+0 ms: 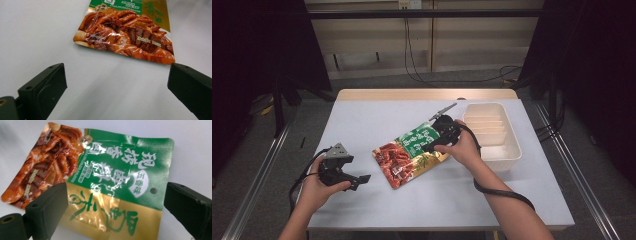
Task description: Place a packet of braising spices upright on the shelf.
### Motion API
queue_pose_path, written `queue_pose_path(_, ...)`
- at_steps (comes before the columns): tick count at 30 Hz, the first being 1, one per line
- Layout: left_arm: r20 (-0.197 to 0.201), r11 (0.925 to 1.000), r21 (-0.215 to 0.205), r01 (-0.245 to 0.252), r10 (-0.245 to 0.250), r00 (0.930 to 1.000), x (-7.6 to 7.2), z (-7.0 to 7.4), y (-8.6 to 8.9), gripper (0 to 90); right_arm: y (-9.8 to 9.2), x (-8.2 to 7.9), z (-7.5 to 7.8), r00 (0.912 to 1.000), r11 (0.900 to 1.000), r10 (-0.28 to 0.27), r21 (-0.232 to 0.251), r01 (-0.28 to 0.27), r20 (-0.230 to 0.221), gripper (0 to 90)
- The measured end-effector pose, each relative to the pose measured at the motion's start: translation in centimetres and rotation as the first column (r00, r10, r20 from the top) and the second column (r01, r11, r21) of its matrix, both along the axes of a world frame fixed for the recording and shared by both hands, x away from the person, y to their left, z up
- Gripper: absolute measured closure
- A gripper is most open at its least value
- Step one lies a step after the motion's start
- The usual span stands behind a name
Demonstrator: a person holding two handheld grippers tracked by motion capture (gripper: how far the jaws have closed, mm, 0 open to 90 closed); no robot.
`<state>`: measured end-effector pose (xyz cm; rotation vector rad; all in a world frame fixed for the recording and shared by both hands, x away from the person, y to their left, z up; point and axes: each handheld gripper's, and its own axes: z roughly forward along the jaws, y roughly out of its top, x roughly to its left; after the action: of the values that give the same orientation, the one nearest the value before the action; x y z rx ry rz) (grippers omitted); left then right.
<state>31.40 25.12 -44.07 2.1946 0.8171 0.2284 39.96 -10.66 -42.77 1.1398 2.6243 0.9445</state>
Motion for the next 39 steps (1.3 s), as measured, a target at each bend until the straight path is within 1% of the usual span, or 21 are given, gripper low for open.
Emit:
queue_pose_path(2, 0.003, 1.0, -0.001, 0.0, 0.0, 1.0, 0.0, 0.0, 0.0, 2.0, 0.1, 0.2, -0.1, 1.0, 1.0, -0.001, -0.005, 0.001, -0.005, 5.2)
queue_pose_path(3, 0.004, 1.0, 0.006, 0.001, -0.001, 1.0, -0.1, 0.0, -0.1, 2.0, 0.2, 0.8, -0.3, 0.9999, 1.0, -0.009, -0.014, 0.009, -0.015, 5.2)
queue_pose_path(6, 0.006, 1.0, 0.006, 0.004, -0.004, 1.0, -0.1, 0.0, -0.1, 2.0, 0.3, 1.3, -0.6, 0.9994, 1.0, -0.023, -0.016, 0.023, -0.027, 5.4)
queue_pose_path(7, 0.01, 1.0, 0.003, 0.006, -0.006, 0.9999, -0.1, 0.1, -0.1, 2.0, 0.3, 1.8, -0.9, 0.9989, 0.999, -0.028, -0.018, 0.028, -0.036, 5.6)
queue_pose_path(9, 0.01, 0.9999, 0.012, 0.006, -0.006, 0.9999, -0.1, 0.2, -0.1, 2.0, 0.4, 2.0, -1.0, 0.9986, 0.999, -0.036, -0.025, 0.036, -0.038, 5.7)
queue_pose_path(10, 0.011, 1.0, 0.007, 0.007, -0.007, 0.9999, -0.2, 0.2, -0.1, 2.0, 0.4, 2.2, -1.2, 0.9983, 0.998, -0.045, -0.035, 0.044, -0.038, 5.8)
queue_pose_path(12, 0.01, 1.0, 0.004, 0.005, -0.005, 0.9999, -0.2, 0.2, -0.2, 2.1, 0.3, 2.8, -1.6, 0.9967, 0.998, -0.064, -0.03, 0.063, -0.05, 5.9)
queue_pose_path(14, 0.013, 1.0, 0.007, 0.005, -0.005, 0.9999, -0.2, 0.2, -0.2, 2.0, 0.2, 3.1, -1.8, 0.9962, 0.997, -0.07, -0.034, 0.069, -0.052, 6.1)
queue_pose_path(16, 0.017, 1.0, 0.005, 0.006, -0.006, 0.9998, -0.2, 0.2, -0.2, 2.0, 0.2, 3.3, -2.1, 0.995, 0.997, -0.076, -0.029, 0.074, -0.064, 6.2)
queue_pose_path(17, 0.034, 0.9999, 0.01, 0.004, -0.005, 0.9994, -0.2, 0.3, -0.2, 2.0, 0.2, 3.3, -2.1, 0.995, 0.997, -0.076, -0.029, 0.074, -0.064, 6.2)
queue_pose_path(19, 0.04, 0.9998, 0.019, -0.002, 0.002, 0.9992, -0.2, 0.4, -0.1, 2.1, 0.2, 3.5, -2.4, 0.9936, 0.996, -0.086, -0.023, 0.084, -0.073, 6.2)
queue_pose_path(20, 0.037, 0.9999, 0.015, 0.001, -0.001, 0.9993, -0.2, 0.5, -0.1, 2.1, 0.3, 3.6, -2.6, 0.9937, 0.997, -0.081, -0.022, 0.079, -0.078, 6.2)
queue_pose_path(21, 0.038, 0.9999, 0.017, 0.002, -0.003, 0.9993, -0.2, 0.5, -0.1, 2.1, 0.3, 3.7, -2.8, 0.9939, 0.996, -0.082, -0.037, 0.08, -0.073, 6.2)
queue_pose_path(24, 0.032, 0.9999, 0.016, 0.004, -0.005, 0.9995, -0.2, 0.4, -0.1, 2.2, 0.3, 3.8, -3.0, 0.9931, 0.996, -0.086, -0.039, 0.083, -0.079, 6.3)
queue_pose_path(25, 0.031, 0.9999, 0.01, -0.005, 0.004, 0.9995, -0.2, 0.4, -0.2, 2.1, 0.3, 3.9, -3.2, 0.9918, 0.995, -0.092, -0.049, 0.087, -0.089, 6.3)
queue_pose_path(28, 0.028, 0.9999, 0.013, -0.001, 0.001, 0.9996, -0.2, 0.4, -0.2, 2.2, 0.3, 3.9, -3.4, 0.9916, 0.995, -0.09, -0.047, 0.085, -0.093, 6.3)
queue_pose_path(29, 0.027, 1.0, 0.01, 0.001, -0.001, 0.9996, -0.2, 0.4, -0.2, 2.1, 0.3, 4.0, -3.5, 0.9912, 0.996, -0.088, -0.041, 0.084, -0.099, 6.4)
queue_pose_path(30, 0.027, 0.9998, 0.019, 0.007, -0.008, 0.9996, -0.2, 0.4, -0.2, 2.1, 0.3, 4.0, -3.6, 0.9907, 0.996, -0.089, -0.034, 0.086, -0.103, 6.8)
queue_pose_path(34, 0.027, 0.9998, 0.018, 0.003, -0.003, 0.9996, -0.2, 0.4, -0.2, 2.2, 0.2, 4.0, -3.6, 0.9893, 0.996, -0.086, -0.017, 0.084, -0.118, 8.1)
queue_pose_path(35, 0.026, 0.9998, 0.016, 0.007, -0.007, 0.9996, -0.2, 0.5, -0.2, 2.2, 0.3, 3.9, -3.6, 0.9888, 0.997, -0.079, -0.003, 0.08, -0.126, 9.0)
queue_pose_path(39, 0.033, 0.9999, 0.016, 0.004, -0.005, 0.9994, -0.3, 0.6, -0.1, 2.2, 0.4, 3.7, -3.5, 0.9895, 0.998, -0.07, -0.004, 0.07, -0.126, 9.1)
